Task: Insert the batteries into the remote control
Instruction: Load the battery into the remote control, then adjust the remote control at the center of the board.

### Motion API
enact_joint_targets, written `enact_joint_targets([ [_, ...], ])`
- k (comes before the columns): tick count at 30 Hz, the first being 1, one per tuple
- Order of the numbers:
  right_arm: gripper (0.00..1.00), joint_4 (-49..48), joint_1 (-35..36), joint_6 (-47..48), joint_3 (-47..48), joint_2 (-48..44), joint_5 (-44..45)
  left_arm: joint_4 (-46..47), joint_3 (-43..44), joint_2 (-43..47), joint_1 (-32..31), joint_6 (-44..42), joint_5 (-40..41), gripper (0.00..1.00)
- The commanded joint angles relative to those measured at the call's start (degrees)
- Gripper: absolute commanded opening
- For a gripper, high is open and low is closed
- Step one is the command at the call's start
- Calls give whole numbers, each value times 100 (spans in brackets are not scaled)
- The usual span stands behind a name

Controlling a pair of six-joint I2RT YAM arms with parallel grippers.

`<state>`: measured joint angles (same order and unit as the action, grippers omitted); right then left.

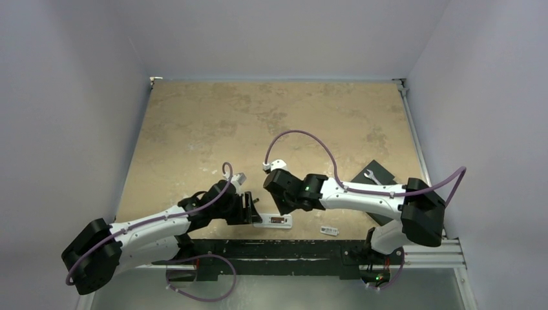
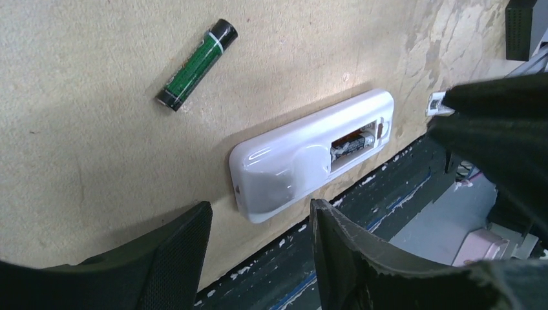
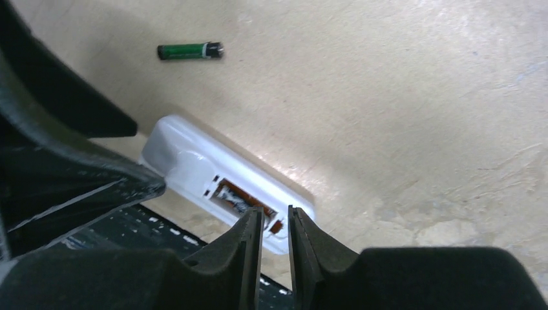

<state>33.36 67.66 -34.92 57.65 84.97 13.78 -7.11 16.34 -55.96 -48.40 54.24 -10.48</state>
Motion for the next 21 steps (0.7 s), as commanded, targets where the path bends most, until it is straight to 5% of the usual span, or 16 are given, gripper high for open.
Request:
enact_joint_targets([
  [1, 28, -184, -267, 222, -149, -213, 103, -707, 36, -24, -15, 23, -234, 58],
  [12, 29, -749, -811, 465, -601, -125, -276, -166, -342, 64, -224, 776, -945, 61],
  [21, 20, -1040, -860, 560, -900, 175, -539, 882, -286, -784, -248, 957, -945, 62],
])
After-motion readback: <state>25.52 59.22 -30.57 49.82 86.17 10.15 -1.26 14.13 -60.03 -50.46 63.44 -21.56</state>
